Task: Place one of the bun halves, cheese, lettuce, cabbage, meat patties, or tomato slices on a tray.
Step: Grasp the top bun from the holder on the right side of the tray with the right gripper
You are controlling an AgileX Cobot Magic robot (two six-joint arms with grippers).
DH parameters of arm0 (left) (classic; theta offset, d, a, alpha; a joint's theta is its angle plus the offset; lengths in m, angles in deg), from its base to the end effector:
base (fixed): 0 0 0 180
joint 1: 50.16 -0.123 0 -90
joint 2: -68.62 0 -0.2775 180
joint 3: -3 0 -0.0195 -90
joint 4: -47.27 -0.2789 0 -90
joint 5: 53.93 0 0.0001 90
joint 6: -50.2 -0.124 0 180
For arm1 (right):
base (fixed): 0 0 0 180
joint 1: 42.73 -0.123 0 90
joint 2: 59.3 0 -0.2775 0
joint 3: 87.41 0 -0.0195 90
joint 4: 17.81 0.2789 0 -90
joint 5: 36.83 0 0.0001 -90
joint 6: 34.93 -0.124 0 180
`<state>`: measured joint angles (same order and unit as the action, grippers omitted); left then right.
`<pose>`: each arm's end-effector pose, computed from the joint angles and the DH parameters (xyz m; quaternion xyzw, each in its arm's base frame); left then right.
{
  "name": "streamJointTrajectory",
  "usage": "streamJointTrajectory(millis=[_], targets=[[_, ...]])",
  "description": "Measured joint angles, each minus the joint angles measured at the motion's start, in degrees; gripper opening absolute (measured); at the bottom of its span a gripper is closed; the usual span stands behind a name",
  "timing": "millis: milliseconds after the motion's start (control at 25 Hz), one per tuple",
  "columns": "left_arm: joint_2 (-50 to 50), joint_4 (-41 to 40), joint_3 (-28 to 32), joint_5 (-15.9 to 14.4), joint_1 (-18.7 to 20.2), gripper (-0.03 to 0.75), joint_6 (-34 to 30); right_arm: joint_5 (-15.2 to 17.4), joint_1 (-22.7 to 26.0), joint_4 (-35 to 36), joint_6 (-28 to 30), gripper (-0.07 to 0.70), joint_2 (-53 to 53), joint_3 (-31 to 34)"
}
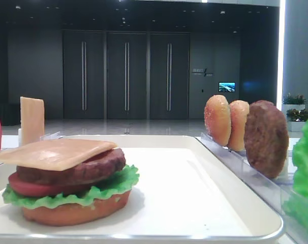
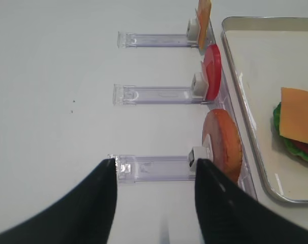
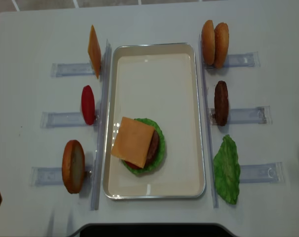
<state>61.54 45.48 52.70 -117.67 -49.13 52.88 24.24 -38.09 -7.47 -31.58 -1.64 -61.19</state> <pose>0.0540 0.0025 0.2633 -0.0134 0.8681 -0.0005 0.4962 0.1987 0.0034 0.3068 0.0285 0.9494 0.0672 0.3053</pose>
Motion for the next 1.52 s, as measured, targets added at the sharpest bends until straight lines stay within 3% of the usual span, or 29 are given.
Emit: streamJointTrajectory(millis=[320, 640, 1200, 1520], targets=[[0.00, 0.00, 0.00, 0.00, 0.00, 0.380, 0.00, 0.59, 0.00, 1.90, 1.28, 0.361, 21.39, -14.85], [0.00, 0.00, 0.00, 0.00, 0.00, 0.380, 0.00, 2.00, 0.00, 1.90, 3.02, 0.361, 34.30, -23.98], [0.00, 0.00, 0.00, 0.00, 0.00, 0.380, 0.00, 4.16, 0.00, 1.53, 4.28, 0.361, 45.03, -35.28], [0.00, 0.00, 0.00, 0.00, 0.00, 0.380, 0.00, 4.85, 0.00, 1.42, 4.73, 0.368, 45.57, -36.47]])
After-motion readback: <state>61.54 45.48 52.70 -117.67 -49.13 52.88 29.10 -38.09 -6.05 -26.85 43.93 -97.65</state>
